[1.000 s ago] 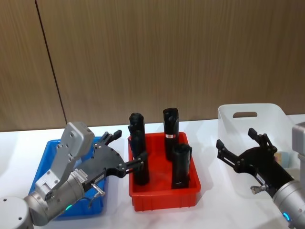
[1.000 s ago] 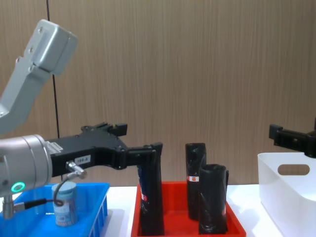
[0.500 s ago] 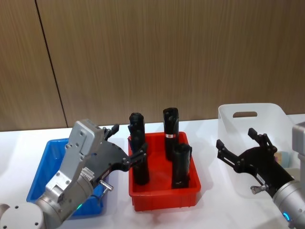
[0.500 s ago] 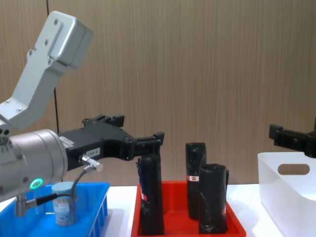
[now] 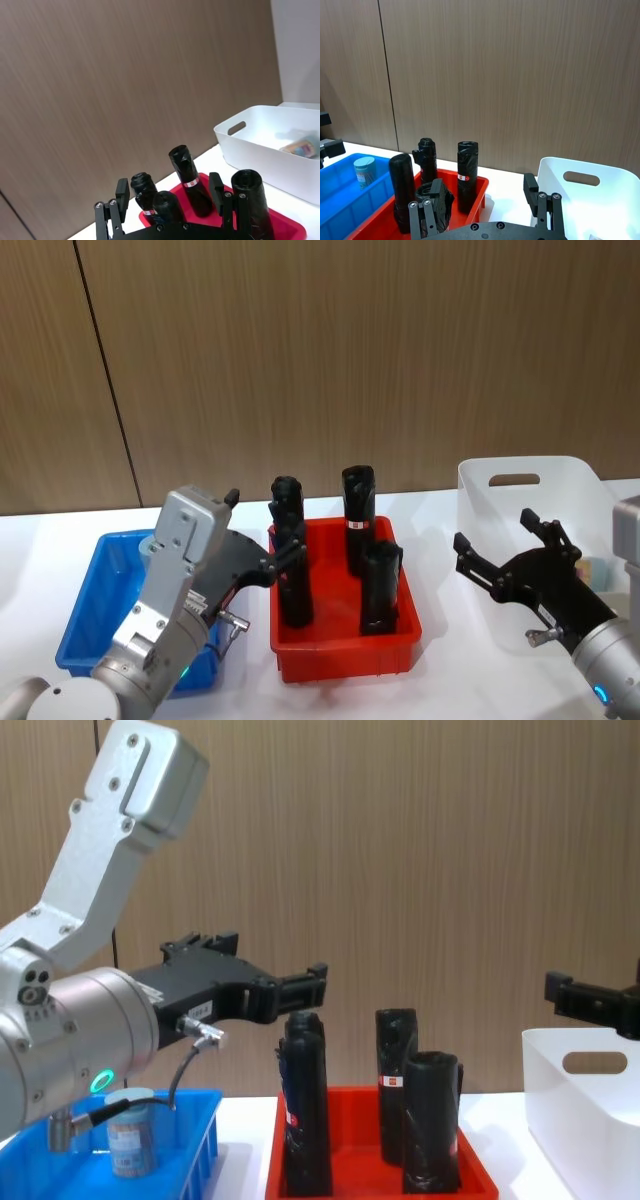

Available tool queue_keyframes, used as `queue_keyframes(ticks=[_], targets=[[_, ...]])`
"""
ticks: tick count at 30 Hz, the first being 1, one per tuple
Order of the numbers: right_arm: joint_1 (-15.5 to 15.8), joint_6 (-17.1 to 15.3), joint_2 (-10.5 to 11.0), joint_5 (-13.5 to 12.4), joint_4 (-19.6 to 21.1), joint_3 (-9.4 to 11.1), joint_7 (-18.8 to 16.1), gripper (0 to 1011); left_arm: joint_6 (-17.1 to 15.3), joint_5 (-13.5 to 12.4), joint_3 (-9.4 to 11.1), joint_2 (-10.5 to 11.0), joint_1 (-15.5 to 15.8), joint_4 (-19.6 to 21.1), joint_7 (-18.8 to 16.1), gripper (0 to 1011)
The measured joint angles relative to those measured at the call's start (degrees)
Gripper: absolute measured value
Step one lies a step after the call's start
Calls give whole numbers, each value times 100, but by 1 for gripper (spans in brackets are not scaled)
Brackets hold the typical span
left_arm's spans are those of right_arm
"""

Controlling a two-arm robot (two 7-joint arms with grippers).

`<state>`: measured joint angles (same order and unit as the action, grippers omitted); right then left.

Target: Pick the cotton swabs from the blue box and place them into the white box.

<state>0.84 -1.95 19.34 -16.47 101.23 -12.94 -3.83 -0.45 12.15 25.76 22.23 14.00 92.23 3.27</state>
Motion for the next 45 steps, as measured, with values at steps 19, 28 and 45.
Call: queue_keyframes(ticks=[19,28,45], targets=[[0,0,0,0,0,0,0,1002,-40,-69,32,-35,-46,98,-265,1003],[0,1,0,1,-3,1,-20,1002,-40,-68,29,-33,-43,98,-265,1003],[-129,-264,85,-256,-115,57,-765,1002,-34,-66,26,-33,-41,94,-265,1003]])
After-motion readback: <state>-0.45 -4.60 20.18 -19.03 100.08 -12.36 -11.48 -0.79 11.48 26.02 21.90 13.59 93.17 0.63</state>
